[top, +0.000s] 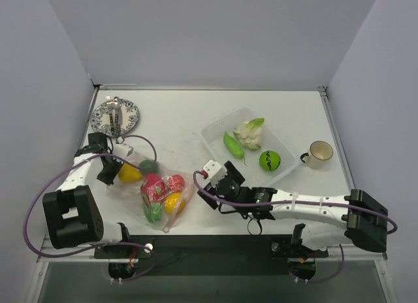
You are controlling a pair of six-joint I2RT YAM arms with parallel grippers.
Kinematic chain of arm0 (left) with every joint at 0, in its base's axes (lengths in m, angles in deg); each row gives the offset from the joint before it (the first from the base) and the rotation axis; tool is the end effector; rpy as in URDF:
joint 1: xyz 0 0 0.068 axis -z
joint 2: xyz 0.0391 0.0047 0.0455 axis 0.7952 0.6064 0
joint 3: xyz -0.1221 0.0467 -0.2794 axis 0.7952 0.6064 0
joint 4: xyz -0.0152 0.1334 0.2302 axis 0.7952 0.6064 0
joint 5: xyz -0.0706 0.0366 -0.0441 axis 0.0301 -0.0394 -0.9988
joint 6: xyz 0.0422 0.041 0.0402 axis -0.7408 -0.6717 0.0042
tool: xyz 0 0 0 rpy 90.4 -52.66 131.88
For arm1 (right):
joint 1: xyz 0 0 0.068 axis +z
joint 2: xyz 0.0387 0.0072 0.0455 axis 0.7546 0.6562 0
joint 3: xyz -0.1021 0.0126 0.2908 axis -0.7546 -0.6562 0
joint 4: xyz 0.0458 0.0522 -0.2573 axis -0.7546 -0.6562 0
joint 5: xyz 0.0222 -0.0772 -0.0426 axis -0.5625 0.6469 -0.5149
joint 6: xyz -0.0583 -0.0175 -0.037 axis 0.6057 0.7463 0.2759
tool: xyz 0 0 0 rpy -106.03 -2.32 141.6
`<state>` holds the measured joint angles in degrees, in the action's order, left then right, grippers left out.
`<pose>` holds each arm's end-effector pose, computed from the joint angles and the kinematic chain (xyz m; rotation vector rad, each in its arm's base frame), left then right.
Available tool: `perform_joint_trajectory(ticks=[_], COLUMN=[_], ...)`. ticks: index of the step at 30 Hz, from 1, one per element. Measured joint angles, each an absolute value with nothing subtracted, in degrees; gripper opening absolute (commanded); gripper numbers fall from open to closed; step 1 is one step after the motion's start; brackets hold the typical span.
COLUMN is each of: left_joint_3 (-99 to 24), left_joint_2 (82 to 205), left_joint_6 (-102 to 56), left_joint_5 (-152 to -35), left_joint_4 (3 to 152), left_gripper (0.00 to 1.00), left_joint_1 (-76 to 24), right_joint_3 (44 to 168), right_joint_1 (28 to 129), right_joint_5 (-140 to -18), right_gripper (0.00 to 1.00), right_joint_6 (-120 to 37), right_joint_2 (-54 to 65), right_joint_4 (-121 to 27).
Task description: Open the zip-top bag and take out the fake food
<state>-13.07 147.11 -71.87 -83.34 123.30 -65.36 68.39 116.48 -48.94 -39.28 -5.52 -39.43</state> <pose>0.2363 0.0551 0.2035 0.6140 2.8365 0.2080 0.1266 0.2475 0.2621 -0.8188 1.8142 0.4311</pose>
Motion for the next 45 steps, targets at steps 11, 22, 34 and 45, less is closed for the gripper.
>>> perform_joint_trajectory(ticks=[11, 22, 34, 45], left_joint_3=[-9.0, -8.5, -7.9, -5.4], left_joint_2=[147.6, 148.7, 149.0, 148.4], left_joint_6=[-70.7, -69.9, -68.2, -67.6], left_joint_5=[-78.3, -77.8, -79.8, -80.6], left_joint_4=[117.2, 116.2, 116.3, 116.1], left_gripper=[0.00, 0.00, 0.00, 0.00], left_joint_1=[-56.8, -56.8, -55.5, -54.9], right_joint_3=[68.1, 76.2, 82.9, 85.2], right_joint_1=[121.8, 121.8, 121.8, 121.8], right_joint_5=[-65.1, -75.5, -75.3, -76.7], right_gripper=[1.00, 1.00, 1.00, 0.51], right_joint_6=[-33.7, -31.3, -29.9, -30.5], right_joint_2=[9.4, 21.1, 30.8, 32.4], right_joint_4=[-22.8, -19.0, -16.7, -16.9])
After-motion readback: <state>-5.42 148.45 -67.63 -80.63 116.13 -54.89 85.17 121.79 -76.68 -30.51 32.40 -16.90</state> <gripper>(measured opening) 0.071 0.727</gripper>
